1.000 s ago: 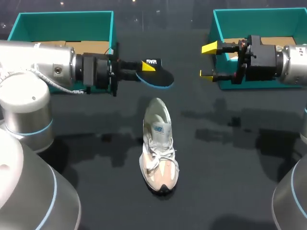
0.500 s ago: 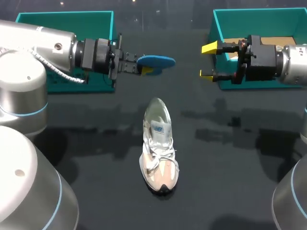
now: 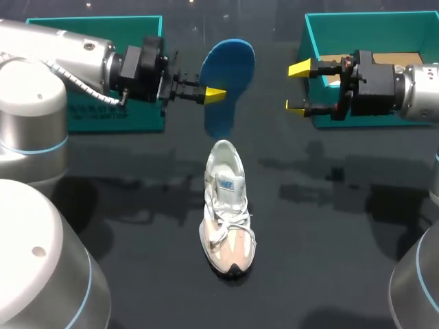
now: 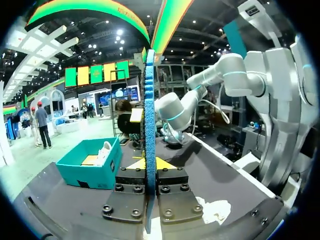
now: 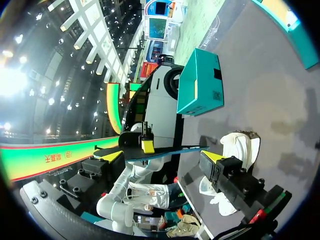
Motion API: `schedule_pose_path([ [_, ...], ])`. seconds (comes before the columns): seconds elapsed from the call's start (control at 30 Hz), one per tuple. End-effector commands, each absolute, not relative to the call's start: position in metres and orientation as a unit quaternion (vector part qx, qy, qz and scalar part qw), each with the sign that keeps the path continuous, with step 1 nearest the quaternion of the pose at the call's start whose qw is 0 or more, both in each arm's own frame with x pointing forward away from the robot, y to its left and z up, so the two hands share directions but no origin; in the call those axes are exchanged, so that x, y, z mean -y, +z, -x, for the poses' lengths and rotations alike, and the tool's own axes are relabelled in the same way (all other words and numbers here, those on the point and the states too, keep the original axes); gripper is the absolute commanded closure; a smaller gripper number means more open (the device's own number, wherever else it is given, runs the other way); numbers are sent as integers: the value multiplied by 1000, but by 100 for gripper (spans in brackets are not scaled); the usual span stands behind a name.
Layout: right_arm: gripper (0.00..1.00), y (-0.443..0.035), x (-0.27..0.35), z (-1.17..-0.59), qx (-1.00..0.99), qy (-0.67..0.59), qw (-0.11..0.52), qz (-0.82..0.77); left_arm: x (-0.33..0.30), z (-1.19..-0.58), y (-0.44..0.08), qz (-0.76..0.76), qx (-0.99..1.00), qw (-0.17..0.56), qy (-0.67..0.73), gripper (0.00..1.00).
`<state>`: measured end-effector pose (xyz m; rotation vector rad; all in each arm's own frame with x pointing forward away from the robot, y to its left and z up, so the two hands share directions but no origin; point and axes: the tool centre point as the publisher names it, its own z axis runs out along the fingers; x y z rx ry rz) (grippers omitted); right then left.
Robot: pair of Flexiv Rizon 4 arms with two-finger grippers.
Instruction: Take the shoe out of the shoebox, open the shoe tongue, remove and reinsert the insole, then place the shoe into the shoebox
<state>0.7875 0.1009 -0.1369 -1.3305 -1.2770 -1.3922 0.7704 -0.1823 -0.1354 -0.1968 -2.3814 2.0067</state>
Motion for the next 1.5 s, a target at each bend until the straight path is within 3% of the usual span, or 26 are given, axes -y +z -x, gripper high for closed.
schedule_pose_path([
  [0.03,0,-136,-101,-786,506,-550,402,529,178,-770,-136,-125,717,195,658,100],
  [0.27,0,-136,-101,-786,506,-550,402,529,178,-770,-136,-125,717,195,658,100],
  [0.43,0,-136,-101,-786,506,-550,402,529,187,-777,-137,-282,658,356,601,100],
  [0.67,0,-136,-101,-786,506,-550,402,529,189,-786,-141,-381,607,427,551,100],
  [1.5,0,-133,-98,-784,519,-542,383,538,202,-799,-158,-533,494,510,461,100],
])
